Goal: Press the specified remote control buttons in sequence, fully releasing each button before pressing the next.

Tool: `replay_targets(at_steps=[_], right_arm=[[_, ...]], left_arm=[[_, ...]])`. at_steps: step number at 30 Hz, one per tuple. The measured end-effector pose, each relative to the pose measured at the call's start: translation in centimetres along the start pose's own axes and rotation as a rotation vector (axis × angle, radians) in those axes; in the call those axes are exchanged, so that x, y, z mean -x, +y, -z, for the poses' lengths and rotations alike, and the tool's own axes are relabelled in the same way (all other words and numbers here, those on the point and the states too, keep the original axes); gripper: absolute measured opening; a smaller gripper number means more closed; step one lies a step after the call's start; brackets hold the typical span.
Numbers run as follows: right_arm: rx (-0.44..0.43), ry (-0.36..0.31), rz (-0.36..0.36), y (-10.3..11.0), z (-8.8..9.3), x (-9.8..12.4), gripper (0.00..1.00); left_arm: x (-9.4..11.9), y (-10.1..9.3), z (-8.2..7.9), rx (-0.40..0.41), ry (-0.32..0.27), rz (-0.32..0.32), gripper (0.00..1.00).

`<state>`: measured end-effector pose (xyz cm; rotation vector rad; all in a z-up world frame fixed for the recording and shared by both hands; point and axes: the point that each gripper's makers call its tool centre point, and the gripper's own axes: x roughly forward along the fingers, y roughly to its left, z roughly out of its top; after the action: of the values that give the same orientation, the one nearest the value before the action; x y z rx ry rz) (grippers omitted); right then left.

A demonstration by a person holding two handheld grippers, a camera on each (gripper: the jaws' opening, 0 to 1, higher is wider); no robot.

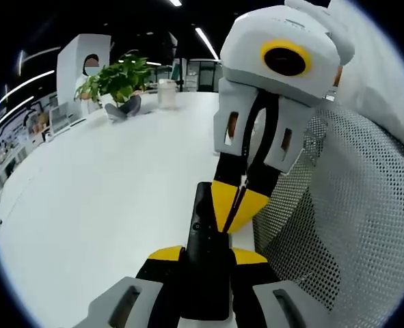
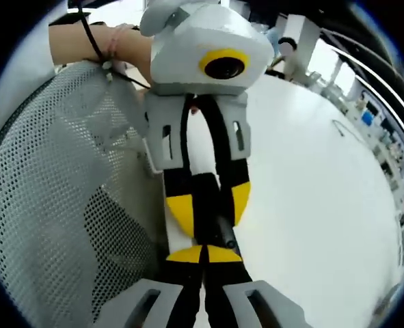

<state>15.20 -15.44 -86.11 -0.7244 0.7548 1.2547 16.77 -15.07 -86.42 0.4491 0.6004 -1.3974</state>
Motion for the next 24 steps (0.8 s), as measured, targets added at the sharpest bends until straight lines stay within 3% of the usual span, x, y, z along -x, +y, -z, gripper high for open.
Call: replay_targets(at_steps=[2,6,9,15,24], right_arm=[[0.076,-0.007,0.021,0.1,-0.1,0.1,0.00],[0.197,0.056,0.069,0.4,0.2,0.0,0.00],[0.204,0.071,0.077,0.5,0.4,0.1,0.00],[0.108,0.054,0.096,-0.9,0.3,0.7,0.00],[0.121,0.049,0.081,-1.2,-0.5,0.4,0.00]], left_arm=[[0.0,0.0,0.0,-0.009,0.001,-0.002,0.25],[0.0,0.0,0.0,-0.011,0.003,-0.003,0.25],[0.0,0.0,0.0,-0.018,0.005,-0.004,0.25],[0.0,0.0,0.0,-0.031,0.008,-0.004,0.25],[0.0,0.0,0.1,-0.031,0.007,-0.003,0.25]])
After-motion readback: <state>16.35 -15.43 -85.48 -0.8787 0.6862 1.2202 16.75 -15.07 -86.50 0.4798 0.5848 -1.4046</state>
